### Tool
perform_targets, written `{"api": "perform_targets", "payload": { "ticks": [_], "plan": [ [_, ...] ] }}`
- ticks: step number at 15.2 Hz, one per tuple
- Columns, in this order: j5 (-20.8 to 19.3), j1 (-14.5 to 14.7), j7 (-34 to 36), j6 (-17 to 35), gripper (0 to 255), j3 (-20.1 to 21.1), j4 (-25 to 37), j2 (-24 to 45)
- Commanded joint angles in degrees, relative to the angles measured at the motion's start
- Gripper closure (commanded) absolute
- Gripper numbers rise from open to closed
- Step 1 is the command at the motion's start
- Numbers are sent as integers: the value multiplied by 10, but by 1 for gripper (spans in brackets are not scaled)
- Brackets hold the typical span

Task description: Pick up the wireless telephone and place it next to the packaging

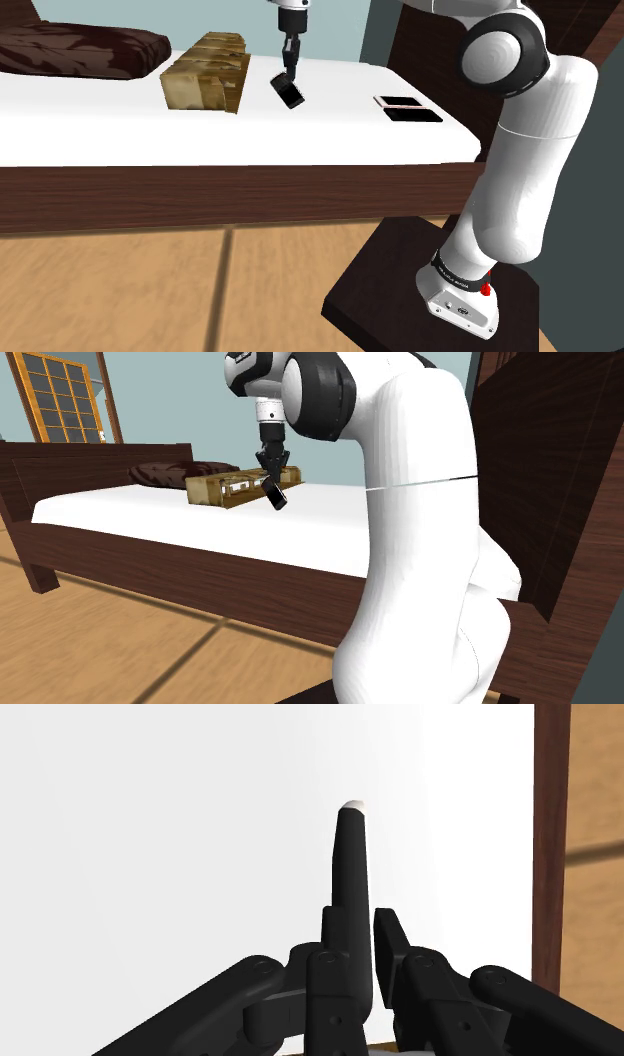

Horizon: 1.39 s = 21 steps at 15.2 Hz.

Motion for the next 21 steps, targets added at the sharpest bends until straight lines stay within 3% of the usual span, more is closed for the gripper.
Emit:
{"api": "perform_targets", "payload": {
  "ticks": [1,14,21],
  "plan": [
    [-1,0,0,17,255,0,-26,-1],
    [-5,5,2,127,255,1,-156,-21],
    [-5,4,2,127,255,1,-156,-21]
  ]
}}
